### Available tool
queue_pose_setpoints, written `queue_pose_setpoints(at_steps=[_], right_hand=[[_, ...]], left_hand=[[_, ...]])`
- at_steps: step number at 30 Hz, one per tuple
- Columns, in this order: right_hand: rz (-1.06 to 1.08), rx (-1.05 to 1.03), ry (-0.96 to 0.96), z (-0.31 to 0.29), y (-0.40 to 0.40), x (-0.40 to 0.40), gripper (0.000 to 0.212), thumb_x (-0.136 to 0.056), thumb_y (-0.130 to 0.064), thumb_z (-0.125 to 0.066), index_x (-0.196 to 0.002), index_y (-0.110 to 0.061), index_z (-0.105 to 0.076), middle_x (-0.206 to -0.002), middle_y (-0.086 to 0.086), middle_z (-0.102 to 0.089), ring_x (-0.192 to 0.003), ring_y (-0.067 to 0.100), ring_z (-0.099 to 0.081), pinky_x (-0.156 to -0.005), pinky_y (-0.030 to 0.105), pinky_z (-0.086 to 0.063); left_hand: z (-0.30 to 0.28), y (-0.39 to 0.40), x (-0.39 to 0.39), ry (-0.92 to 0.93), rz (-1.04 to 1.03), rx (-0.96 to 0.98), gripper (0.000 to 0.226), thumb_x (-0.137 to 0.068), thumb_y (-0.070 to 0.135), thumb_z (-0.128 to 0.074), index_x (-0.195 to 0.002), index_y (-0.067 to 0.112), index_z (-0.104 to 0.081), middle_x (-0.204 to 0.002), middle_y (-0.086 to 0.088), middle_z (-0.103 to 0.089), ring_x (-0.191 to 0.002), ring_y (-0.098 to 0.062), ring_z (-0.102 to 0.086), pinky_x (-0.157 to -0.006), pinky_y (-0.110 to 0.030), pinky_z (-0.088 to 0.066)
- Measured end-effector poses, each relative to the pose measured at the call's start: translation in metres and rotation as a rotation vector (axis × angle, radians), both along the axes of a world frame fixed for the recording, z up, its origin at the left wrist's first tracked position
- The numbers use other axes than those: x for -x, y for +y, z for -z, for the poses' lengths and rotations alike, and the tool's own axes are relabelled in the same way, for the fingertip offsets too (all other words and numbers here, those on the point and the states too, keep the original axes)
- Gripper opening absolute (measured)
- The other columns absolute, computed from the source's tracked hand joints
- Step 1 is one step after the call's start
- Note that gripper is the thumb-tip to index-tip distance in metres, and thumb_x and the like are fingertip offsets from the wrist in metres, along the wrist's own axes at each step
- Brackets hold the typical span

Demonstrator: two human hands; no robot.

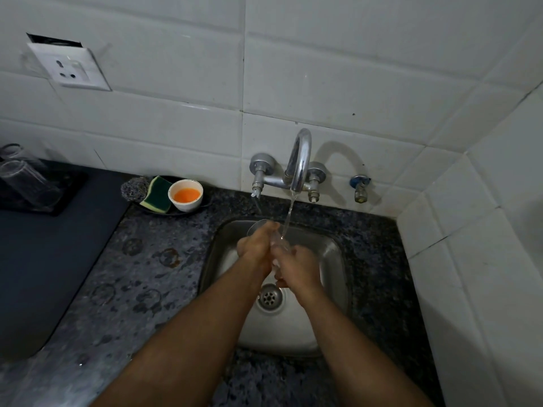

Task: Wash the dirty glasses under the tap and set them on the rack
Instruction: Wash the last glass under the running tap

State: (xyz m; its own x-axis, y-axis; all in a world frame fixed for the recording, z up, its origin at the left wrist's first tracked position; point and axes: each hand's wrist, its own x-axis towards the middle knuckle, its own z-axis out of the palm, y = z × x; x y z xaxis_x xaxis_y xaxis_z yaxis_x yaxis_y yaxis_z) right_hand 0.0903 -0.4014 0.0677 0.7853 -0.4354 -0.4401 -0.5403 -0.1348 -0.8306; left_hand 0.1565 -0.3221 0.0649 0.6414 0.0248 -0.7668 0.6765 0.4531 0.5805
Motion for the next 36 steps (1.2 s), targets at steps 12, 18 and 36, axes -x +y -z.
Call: queue_pose_setpoints(at_steps=[12, 18, 36], right_hand=[[-0.059, 0.129, -0.002, -0.005, 0.0, 0.002, 0.054, -0.092, -0.067, -0.062, -0.083, -0.014, -0.072, -0.074, 0.006, -0.076, -0.066, 0.024, -0.076, -0.063, 0.051, -0.066], [0.145, -0.598, 0.138, -0.019, -0.002, -0.001, 0.054, -0.102, -0.056, -0.058, -0.113, -0.005, -0.073, -0.079, 0.013, -0.075, -0.054, 0.021, -0.065, -0.05, 0.033, -0.057], [0.014, -0.202, 0.205, -0.016, -0.005, -0.008, 0.065, -0.092, -0.076, -0.057, -0.105, -0.016, -0.078, -0.085, 0.006, -0.08, -0.07, 0.023, -0.078, -0.062, 0.037, -0.065]], left_hand=[[0.001, -0.001, -0.001, -0.016, -0.003, -0.053, 0.06, -0.064, 0.026, -0.095, -0.111, 0.001, -0.068, -0.095, -0.016, -0.075, -0.077, -0.028, -0.078, -0.071, -0.042, -0.066], [0.032, -0.004, -0.02, 0.05, 0.113, 0.056, 0.098, -0.042, 0.042, -0.103, -0.127, 0.01, -0.067, -0.118, -0.021, -0.073, -0.095, -0.04, -0.076, -0.077, -0.057, -0.062], [0.011, -0.003, -0.006, -0.069, 0.189, -0.02, 0.087, -0.065, 0.049, -0.094, -0.129, 0.001, -0.06, -0.114, -0.021, -0.072, -0.094, -0.037, -0.076, -0.078, -0.047, -0.064]])
